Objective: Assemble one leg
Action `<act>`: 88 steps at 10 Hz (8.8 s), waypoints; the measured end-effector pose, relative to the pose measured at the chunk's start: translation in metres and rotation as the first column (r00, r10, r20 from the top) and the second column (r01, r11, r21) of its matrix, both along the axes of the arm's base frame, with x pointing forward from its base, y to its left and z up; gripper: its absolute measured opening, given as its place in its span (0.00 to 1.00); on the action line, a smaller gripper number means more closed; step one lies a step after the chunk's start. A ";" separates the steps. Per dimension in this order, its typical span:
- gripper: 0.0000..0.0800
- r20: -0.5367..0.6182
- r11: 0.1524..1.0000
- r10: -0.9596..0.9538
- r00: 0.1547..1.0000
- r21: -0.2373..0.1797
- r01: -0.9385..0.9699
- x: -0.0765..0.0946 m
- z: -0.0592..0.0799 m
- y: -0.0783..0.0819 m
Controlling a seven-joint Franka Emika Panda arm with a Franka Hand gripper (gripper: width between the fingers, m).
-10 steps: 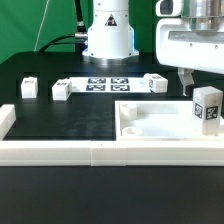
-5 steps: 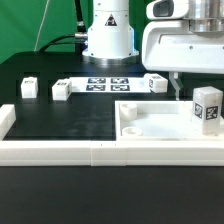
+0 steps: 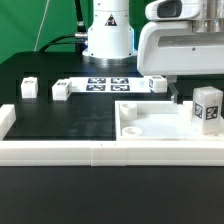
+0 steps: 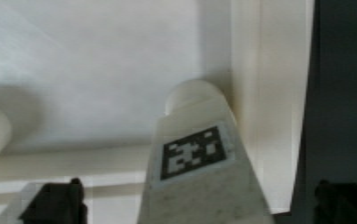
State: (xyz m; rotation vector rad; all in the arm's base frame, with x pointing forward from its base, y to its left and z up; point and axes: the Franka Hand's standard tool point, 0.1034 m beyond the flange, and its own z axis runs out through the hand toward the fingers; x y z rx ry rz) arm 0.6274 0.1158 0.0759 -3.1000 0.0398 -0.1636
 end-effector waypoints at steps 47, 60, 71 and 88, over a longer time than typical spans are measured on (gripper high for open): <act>0.36 -0.003 0.601 -0.798 0.602 0.059 0.797 -0.004 -0.001 0.003; 0.81 -0.020 0.594 -0.803 0.596 0.066 0.802 -0.005 -0.003 0.007; 0.81 0.046 0.997 0.048 0.998 -0.069 -0.044 -0.001 -0.003 0.001; 0.36 -0.025 0.391 -0.919 0.394 0.091 0.916 -0.006 -0.005 0.004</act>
Offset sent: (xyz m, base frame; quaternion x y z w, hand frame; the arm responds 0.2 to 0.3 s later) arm 0.0000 0.0000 0.0000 0.0000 0.0000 0.0000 1.0000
